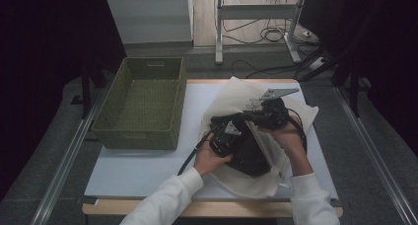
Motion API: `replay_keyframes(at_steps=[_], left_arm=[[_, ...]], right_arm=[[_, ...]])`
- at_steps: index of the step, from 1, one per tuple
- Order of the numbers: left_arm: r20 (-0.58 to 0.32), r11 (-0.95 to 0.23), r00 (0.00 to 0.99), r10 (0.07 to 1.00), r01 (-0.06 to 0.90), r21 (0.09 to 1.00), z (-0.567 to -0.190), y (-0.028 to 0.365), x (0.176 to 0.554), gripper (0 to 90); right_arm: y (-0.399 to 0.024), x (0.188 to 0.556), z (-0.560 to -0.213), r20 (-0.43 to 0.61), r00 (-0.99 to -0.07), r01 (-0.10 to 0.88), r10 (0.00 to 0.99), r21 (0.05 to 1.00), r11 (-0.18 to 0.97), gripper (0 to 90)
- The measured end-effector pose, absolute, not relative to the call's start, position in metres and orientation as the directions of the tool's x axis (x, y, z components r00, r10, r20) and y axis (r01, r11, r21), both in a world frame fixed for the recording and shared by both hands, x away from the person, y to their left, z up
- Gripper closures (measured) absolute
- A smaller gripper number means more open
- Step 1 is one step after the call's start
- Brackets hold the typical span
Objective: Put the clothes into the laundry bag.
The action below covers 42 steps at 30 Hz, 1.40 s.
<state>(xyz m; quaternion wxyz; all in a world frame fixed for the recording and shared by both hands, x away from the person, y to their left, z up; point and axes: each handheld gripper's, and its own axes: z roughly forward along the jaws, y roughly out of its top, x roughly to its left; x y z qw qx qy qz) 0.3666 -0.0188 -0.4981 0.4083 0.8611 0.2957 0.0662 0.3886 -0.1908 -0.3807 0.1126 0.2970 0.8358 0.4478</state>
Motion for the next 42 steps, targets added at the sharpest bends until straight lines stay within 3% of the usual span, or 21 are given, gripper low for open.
replay_keyframes(at_steps=[11,21,25,28,42], left_arm=[[-0.122,-0.468,0.831,0.543,0.42,0.778,-0.487,0.003,0.345,90.0],[-0.197,-0.36,0.845,0.498,0.408,0.839,-0.457,0.042,0.322,90.0],[-0.224,-0.354,0.87,0.439,0.396,0.847,-0.45,0.034,0.313,90.0],[-0.191,-0.394,0.883,0.429,0.374,0.84,-0.453,0.018,0.312,90.0],[-0.106,-0.539,0.866,0.488,0.395,0.744,-0.495,-0.02,0.339,90.0]], right_arm=[[-0.194,0.39,-0.381,0.087,-0.793,0.401,0.602,0.82,0.409,86.8],[-0.195,0.392,-0.383,0.09,-0.791,0.405,0.605,0.819,0.407,86.8],[-0.195,0.392,-0.383,0.088,-0.791,0.404,0.606,0.819,0.408,86.8],[-0.194,0.391,-0.384,0.09,-0.791,0.407,0.606,0.816,0.411,86.8],[-0.195,0.39,-0.382,0.081,-0.792,0.403,0.605,0.814,0.418,86.8]])
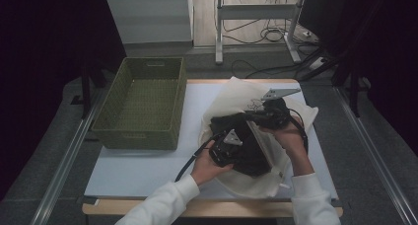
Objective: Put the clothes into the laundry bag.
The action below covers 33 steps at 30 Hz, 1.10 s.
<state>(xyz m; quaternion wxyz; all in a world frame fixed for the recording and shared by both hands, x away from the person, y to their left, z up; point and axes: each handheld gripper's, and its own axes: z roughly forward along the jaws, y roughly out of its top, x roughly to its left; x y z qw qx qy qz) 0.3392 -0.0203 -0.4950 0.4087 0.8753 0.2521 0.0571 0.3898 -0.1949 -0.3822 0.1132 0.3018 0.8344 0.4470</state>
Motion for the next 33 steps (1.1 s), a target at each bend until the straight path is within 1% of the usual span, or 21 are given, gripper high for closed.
replay_keyframes(at_steps=[4,11,16,19,20,25,30,33], left_arm=[[-0.147,-0.526,0.851,0.505,0.438,0.729,-0.5,-0.022,0.351,90.0],[-0.109,-0.543,0.841,0.529,0.435,0.719,-0.5,-0.03,0.356,90.0],[-0.098,-0.534,0.833,0.545,0.435,0.725,-0.5,-0.035,0.361,90.0],[-0.071,-0.54,0.83,0.553,0.422,0.729,-0.5,-0.038,0.364,90.0],[-0.079,-0.523,0.824,0.561,0.427,0.737,-0.5,-0.041,0.363,90.0],[-0.053,-0.526,0.818,0.572,0.416,0.742,-0.501,-0.047,0.367,90.0],[-0.052,-0.522,0.819,0.572,0.412,0.746,-0.503,-0.05,0.367,90.0],[-0.068,-0.502,0.821,0.567,0.41,0.761,-0.5,-0.048,0.361,90.0]], right_arm=[[-0.195,0.389,-0.381,0.077,-0.793,0.399,0.605,0.816,0.419,86.8],[-0.196,0.388,-0.38,0.076,-0.794,0.396,0.604,0.817,0.418,86.8],[-0.195,0.387,-0.378,0.073,-0.796,0.39,0.601,0.82,0.418,86.8],[-0.195,0.386,-0.378,0.074,-0.797,0.39,0.6,0.821,0.417,86.9],[-0.195,0.386,-0.378,0.075,-0.797,0.39,0.599,0.821,0.417,86.9],[-0.195,0.386,-0.378,0.074,-0.797,0.389,0.6,0.822,0.415,86.9],[-0.195,0.386,-0.377,0.073,-0.796,0.388,0.601,0.823,0.415,86.9],[-0.197,0.387,-0.378,0.079,-0.795,0.391,0.602,0.825,0.408,86.9]])
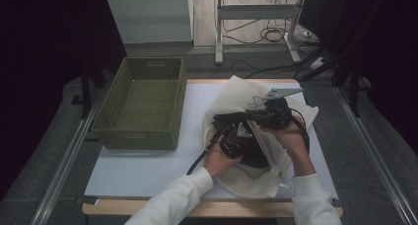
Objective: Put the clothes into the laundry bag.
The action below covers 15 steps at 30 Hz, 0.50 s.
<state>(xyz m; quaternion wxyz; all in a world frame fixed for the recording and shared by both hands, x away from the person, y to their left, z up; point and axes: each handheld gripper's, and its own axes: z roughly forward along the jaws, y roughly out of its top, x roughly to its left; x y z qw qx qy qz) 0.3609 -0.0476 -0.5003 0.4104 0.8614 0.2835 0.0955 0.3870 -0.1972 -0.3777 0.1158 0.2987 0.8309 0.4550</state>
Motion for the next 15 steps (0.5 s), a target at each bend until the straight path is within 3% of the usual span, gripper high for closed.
replay_keyframes(at_steps=[9,15], left_arm=[[-0.057,-0.44,0.848,0.527,0.33,0.835,-0.468,-0.003,0.334,89.8],[-0.034,-0.403,0.802,0.597,0.336,0.851,-0.443,0.034,0.343,89.8]], right_arm=[[-0.201,0.389,-0.378,0.088,-0.79,0.397,0.607,0.827,0.397,86.9],[-0.201,0.39,-0.379,0.091,-0.789,0.4,0.607,0.827,0.396,86.9]])
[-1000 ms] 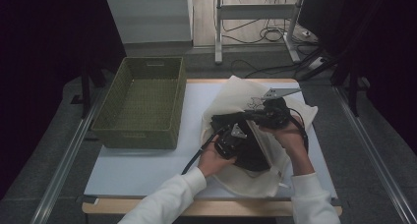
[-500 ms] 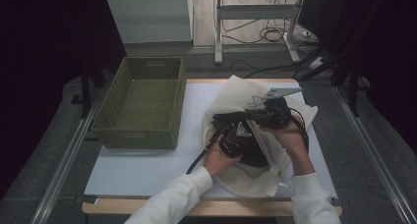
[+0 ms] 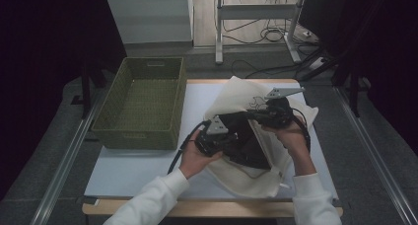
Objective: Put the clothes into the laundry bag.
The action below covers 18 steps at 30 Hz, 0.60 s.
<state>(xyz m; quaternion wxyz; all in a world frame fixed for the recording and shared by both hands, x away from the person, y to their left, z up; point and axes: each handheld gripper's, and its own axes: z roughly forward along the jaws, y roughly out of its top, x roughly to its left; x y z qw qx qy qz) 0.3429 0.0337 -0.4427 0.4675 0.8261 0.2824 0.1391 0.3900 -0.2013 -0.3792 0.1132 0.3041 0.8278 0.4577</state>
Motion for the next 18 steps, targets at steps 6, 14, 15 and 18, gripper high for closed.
replay_keyframes(at_steps=[6,14,15,18], left_arm=[[-0.06,-0.332,0.724,0.687,0.386,0.861,-0.438,0.06,0.372,90.0],[-0.119,-0.338,0.689,0.715,0.49,0.804,-0.457,0.057,0.405,90.0],[-0.13,-0.339,0.695,0.707,0.494,0.801,-0.459,0.055,0.406,90.0],[-0.125,-0.364,0.703,0.7,0.502,0.784,-0.465,0.05,0.406,90.0]], right_arm=[[-0.201,0.39,-0.379,0.092,-0.789,0.401,0.608,0.826,0.395,86.9],[-0.201,0.39,-0.379,0.09,-0.789,0.402,0.607,0.824,0.4,86.9],[-0.201,0.39,-0.379,0.09,-0.79,0.401,0.607,0.824,0.401,86.9],[-0.201,0.39,-0.379,0.088,-0.792,0.398,0.605,0.825,0.401,86.9]])
